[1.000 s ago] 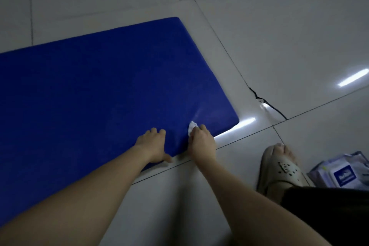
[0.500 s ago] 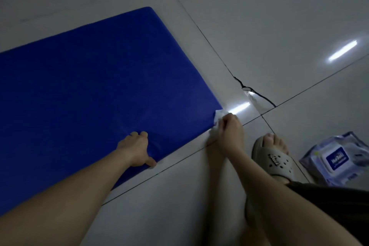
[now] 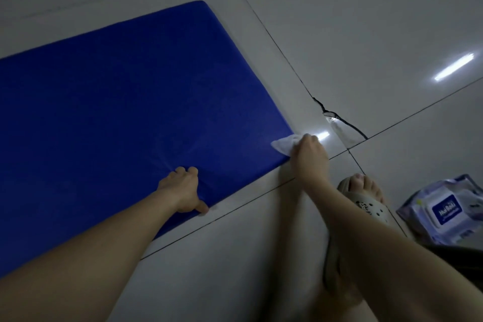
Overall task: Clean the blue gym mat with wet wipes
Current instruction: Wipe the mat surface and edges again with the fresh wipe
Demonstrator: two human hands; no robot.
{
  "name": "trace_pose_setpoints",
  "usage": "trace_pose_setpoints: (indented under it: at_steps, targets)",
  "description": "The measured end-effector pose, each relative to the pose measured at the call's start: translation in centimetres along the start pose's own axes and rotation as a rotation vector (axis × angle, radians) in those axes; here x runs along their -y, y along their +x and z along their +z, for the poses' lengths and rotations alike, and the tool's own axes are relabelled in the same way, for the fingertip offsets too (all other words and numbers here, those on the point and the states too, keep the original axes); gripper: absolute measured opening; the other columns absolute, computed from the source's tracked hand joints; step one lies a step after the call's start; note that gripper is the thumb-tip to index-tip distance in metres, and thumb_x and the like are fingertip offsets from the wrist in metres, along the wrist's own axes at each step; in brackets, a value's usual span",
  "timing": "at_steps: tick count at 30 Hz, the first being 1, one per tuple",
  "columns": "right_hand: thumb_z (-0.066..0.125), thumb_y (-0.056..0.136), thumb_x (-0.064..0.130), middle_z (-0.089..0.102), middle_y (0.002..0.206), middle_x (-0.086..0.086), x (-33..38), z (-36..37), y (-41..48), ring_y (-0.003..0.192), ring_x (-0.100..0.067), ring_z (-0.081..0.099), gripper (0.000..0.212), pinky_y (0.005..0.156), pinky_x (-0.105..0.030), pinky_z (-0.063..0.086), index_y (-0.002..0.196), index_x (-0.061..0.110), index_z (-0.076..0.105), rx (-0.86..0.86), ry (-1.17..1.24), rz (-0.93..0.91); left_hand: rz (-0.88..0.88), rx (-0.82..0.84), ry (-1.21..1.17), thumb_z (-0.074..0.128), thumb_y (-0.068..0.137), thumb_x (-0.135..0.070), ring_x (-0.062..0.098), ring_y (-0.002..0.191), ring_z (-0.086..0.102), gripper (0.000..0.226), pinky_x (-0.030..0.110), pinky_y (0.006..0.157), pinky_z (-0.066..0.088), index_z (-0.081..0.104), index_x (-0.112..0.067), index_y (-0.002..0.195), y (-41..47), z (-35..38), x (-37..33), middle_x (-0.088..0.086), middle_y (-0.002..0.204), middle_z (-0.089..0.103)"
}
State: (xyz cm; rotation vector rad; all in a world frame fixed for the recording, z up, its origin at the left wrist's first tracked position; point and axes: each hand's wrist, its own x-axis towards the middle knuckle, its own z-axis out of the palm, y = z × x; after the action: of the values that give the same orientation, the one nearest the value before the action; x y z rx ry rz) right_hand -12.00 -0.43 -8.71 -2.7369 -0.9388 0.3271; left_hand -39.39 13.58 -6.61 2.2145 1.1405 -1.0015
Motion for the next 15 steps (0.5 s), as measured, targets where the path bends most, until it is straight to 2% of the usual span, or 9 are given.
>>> trace_pose_setpoints:
  at_steps: [3, 5, 7, 9, 10, 13, 15]
  targets:
    - [0.05, 0.102, 0.021, 0.063, 0.111, -0.013, 1.4, 0.3, -2.0, 0.097, -0.03, 0.063, 0.018, 0.08, -0.04, 0.052, 0.109, 0.006, 0.058, 0.017, 0.13, 0.003, 0.001, -0.003, 0.006, 0.082, 0.066, -0.068, 0.028, 0.121, 0.047, 0.104, 0.04, 0.097, 0.048, 0.033, -0.016, 0.141, 0.0, -0.2, -0.1, 0.01, 0.137, 0.041]
    - [0.055, 0.102, 0.026, 0.067, 0.108, -0.008, 3.9, 1.9, -5.8, 0.093, -0.025, 0.065, 0.018, 0.079, -0.032, 0.049, 0.11, 0.011, 0.064, 0.056, 0.253, -0.167, 0.0, -0.002, 0.003, 0.082, 0.065, -0.068, 0.027, 0.121, 0.047, 0.104, 0.039, 0.096, 0.048, 0.033, -0.016, 0.141, 0.0, -0.3, -0.2, 0.01, 0.137, 0.041]
    - [0.061, 0.097, 0.026, 0.064, 0.1, -0.004, 5.8, 3.2, -9.0, 0.085, -0.02, 0.062, 0.014, 0.074, -0.026, 0.046, 0.105, 0.015, 0.062, 0.145, 0.205, -0.296, -0.002, -0.008, 0.008, 0.082, 0.064, -0.069, 0.027, 0.121, 0.047, 0.104, 0.038, 0.095, 0.048, 0.033, -0.016, 0.14, 0.1, -0.2, -0.1, 0.009, 0.136, 0.041]
    - [0.065, 0.094, 0.026, 0.062, 0.094, -0.004, 5.2, 3.3, -8.1, 0.08, -0.019, 0.06, 0.014, 0.069, -0.029, 0.048, 0.097, 0.014, 0.061, 0.114, 0.085, -0.4, -0.005, -0.009, 0.015, 0.082, 0.064, -0.069, 0.027, 0.121, 0.047, 0.104, 0.039, 0.095, 0.048, 0.034, -0.016, 0.139, 0.1, 0.0, -0.1, 0.009, 0.136, 0.041]
    - [0.065, 0.093, 0.026, 0.061, 0.094, -0.006, 4.2, 2.9, -6.6, 0.08, -0.021, 0.061, 0.015, 0.068, -0.031, 0.048, 0.095, 0.012, 0.062, 0.068, 0.036, -0.394, -0.006, -0.008, 0.017, 0.082, 0.064, -0.07, 0.027, 0.121, 0.047, 0.104, 0.039, 0.096, 0.048, 0.034, -0.017, 0.139, 0.1, 0.1, 0.0, 0.009, 0.136, 0.041]
    - [0.058, 0.095, 0.027, 0.056, 0.107, -0.012, 1.3, 0.5, -1.4, 0.093, -0.029, 0.059, 0.023, 0.078, -0.039, 0.049, 0.102, 0.006, 0.063, 0.001, -0.024, -0.113, -0.007, -0.02, 0.011, 0.082, 0.064, -0.069, 0.027, 0.121, 0.047, 0.104, 0.039, 0.096, 0.048, 0.034, -0.017, 0.14, 0.0, 0.1, 0.1, 0.008, 0.136, 0.042]
    - [0.054, 0.095, 0.027, 0.052, 0.112, -0.014, 0.7, -0.4, 1.3, 0.098, -0.03, 0.055, 0.028, 0.083, -0.041, 0.048, 0.104, 0.003, 0.063, 0.0, -0.039, -0.027, -0.008, -0.043, 0.013, 0.084, 0.061, -0.069, 0.026, 0.118, 0.047, 0.104, 0.038, 0.094, 0.048, 0.036, -0.018, 0.138, -0.1, 0.2, 0.0, 0.007, 0.133, 0.043]
